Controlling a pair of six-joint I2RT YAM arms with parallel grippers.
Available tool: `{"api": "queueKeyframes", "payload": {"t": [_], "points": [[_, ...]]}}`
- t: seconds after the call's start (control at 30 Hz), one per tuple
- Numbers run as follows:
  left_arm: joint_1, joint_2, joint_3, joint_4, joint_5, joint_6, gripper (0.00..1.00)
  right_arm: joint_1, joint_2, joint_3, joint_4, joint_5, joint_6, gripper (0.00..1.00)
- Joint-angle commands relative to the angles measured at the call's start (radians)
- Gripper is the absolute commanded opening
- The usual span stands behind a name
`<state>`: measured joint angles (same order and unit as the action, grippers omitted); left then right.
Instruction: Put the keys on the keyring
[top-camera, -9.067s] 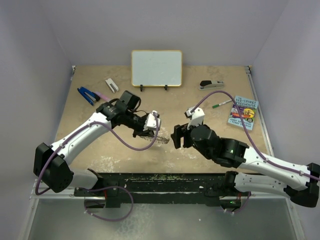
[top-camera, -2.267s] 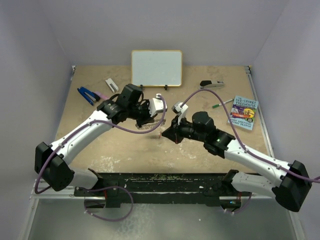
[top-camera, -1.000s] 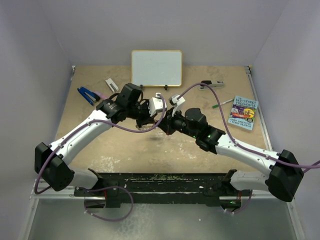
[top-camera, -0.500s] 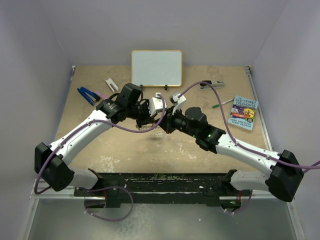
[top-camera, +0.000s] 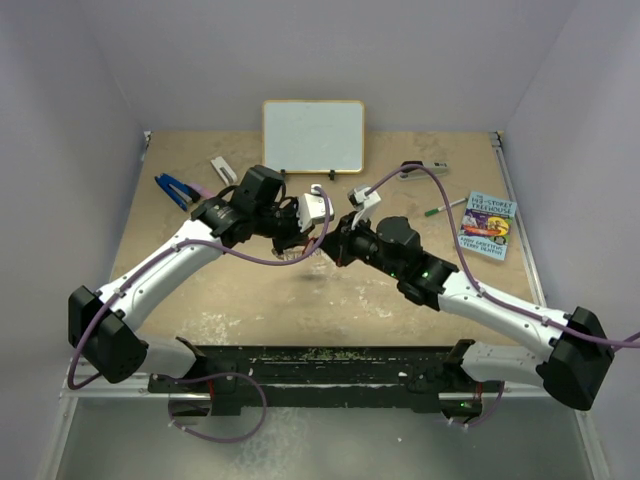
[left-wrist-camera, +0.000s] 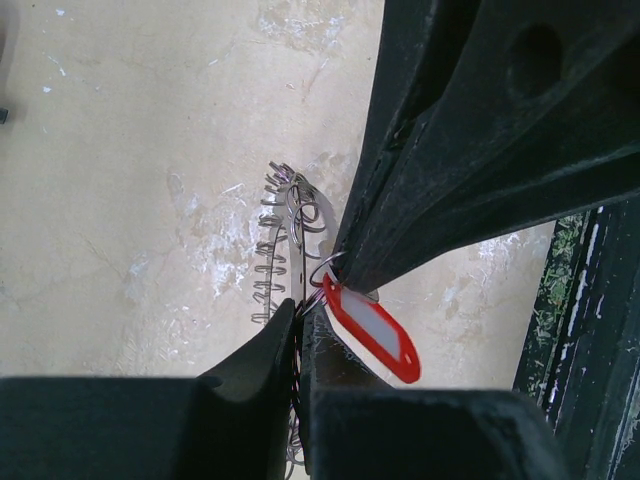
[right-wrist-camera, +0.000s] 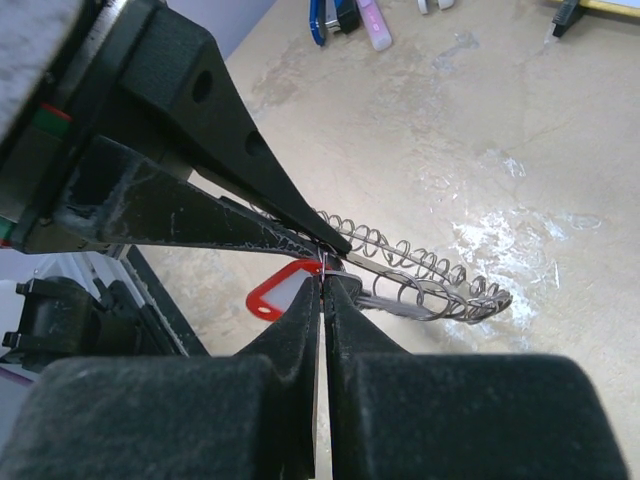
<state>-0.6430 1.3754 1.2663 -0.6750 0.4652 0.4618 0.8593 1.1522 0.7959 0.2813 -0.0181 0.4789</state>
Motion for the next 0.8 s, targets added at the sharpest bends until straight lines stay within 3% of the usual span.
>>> {"api": "queueKeyframes", "payload": {"t": [0.0, 0.4, 0.77], "points": [[-0.005, -0.044, 0.050, 0.035, 0.002, -0.017, 0.03, 0.003, -0.012, 0.001, 0.025, 0.010, 0.013, 0.00], [-0.006, -0.044, 0.021, 0.083, -0.082, 0.008, 0.03, 0.037, -0.082, -0.024, 0.068, -0.064, 0.022, 0.00], [-0.005, -0.048, 0.031, 0.055, -0.029, -0.010, 0.03, 0.043, -0.019, -0.011, 0.069, -0.055, 0.020, 0.00]]}}
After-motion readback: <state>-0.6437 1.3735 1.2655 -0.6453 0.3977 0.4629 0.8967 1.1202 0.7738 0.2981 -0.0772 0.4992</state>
